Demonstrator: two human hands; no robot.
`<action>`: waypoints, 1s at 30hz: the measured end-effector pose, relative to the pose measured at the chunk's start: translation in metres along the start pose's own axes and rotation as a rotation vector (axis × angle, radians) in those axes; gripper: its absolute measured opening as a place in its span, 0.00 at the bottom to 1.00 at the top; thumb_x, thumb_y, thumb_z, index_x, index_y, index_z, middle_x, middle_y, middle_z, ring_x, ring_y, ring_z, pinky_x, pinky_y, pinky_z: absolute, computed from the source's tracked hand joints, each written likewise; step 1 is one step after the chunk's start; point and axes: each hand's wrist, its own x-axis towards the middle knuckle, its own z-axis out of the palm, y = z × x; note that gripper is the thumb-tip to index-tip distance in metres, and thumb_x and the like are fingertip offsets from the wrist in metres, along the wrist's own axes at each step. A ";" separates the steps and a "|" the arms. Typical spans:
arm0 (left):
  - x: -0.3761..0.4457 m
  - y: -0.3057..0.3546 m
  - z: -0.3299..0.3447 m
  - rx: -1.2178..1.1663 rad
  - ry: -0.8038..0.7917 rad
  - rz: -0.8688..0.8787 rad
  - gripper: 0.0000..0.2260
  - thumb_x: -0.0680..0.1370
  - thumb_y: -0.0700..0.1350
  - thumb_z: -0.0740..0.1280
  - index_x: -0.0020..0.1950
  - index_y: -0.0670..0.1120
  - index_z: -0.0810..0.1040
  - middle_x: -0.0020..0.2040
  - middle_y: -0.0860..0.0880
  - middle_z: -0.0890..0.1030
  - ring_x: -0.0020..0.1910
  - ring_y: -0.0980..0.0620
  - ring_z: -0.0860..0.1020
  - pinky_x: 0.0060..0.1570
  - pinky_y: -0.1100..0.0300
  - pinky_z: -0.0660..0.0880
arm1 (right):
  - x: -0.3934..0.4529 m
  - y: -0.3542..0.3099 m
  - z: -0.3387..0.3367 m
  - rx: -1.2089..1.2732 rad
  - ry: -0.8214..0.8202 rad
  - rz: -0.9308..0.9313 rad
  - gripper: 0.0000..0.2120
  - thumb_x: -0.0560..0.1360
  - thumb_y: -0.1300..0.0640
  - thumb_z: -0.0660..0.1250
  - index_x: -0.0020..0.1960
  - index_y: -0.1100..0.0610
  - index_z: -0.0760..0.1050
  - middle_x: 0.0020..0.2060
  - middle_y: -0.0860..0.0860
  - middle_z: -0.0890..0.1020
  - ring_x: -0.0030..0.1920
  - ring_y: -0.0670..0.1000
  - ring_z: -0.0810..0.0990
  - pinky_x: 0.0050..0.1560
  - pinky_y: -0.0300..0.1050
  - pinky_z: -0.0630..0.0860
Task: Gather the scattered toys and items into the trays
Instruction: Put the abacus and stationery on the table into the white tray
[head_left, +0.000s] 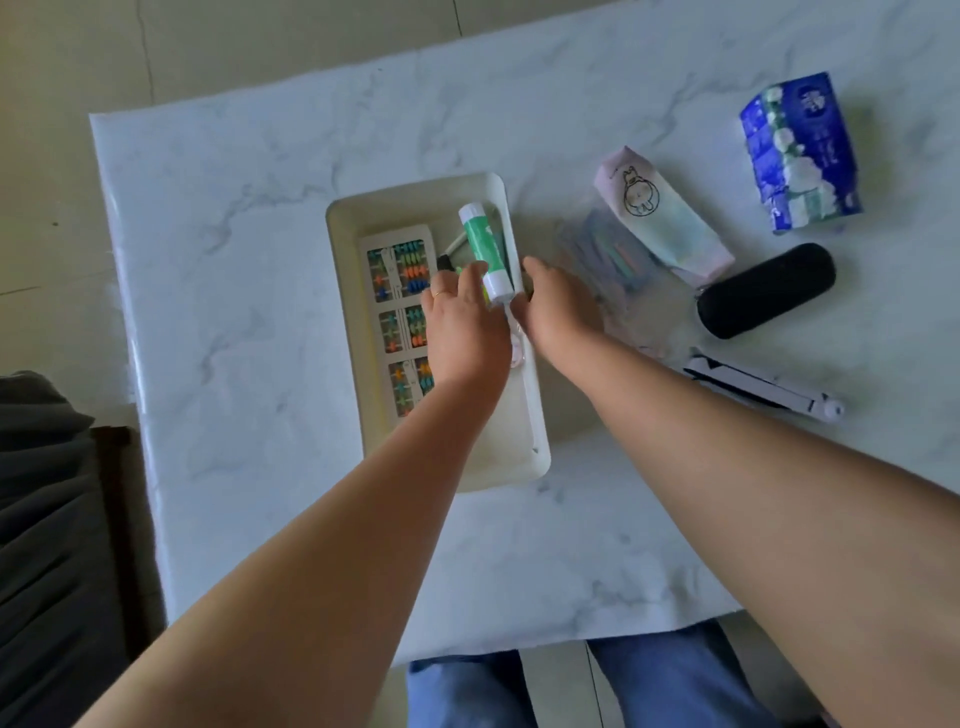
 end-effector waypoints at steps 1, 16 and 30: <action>-0.002 0.011 0.005 -0.005 0.004 0.009 0.20 0.76 0.42 0.64 0.68 0.50 0.70 0.63 0.46 0.70 0.63 0.46 0.66 0.54 0.58 0.68 | 0.000 0.007 -0.005 0.018 -0.029 -0.015 0.13 0.77 0.55 0.63 0.61 0.52 0.73 0.52 0.54 0.81 0.53 0.57 0.79 0.43 0.44 0.68; 0.005 0.117 0.086 -0.224 -0.277 -0.422 0.21 0.77 0.42 0.62 0.71 0.44 0.67 0.65 0.44 0.76 0.62 0.45 0.75 0.52 0.60 0.70 | 0.042 0.122 -0.071 0.005 0.108 0.100 0.20 0.75 0.68 0.56 0.63 0.54 0.74 0.62 0.56 0.72 0.59 0.59 0.75 0.53 0.45 0.70; 0.021 0.131 0.097 -0.379 -0.213 -0.541 0.14 0.76 0.48 0.67 0.58 0.41 0.73 0.48 0.47 0.78 0.45 0.47 0.77 0.43 0.58 0.72 | 0.052 0.126 -0.081 0.061 0.087 0.164 0.17 0.79 0.57 0.60 0.67 0.56 0.73 0.63 0.59 0.71 0.61 0.61 0.75 0.61 0.48 0.70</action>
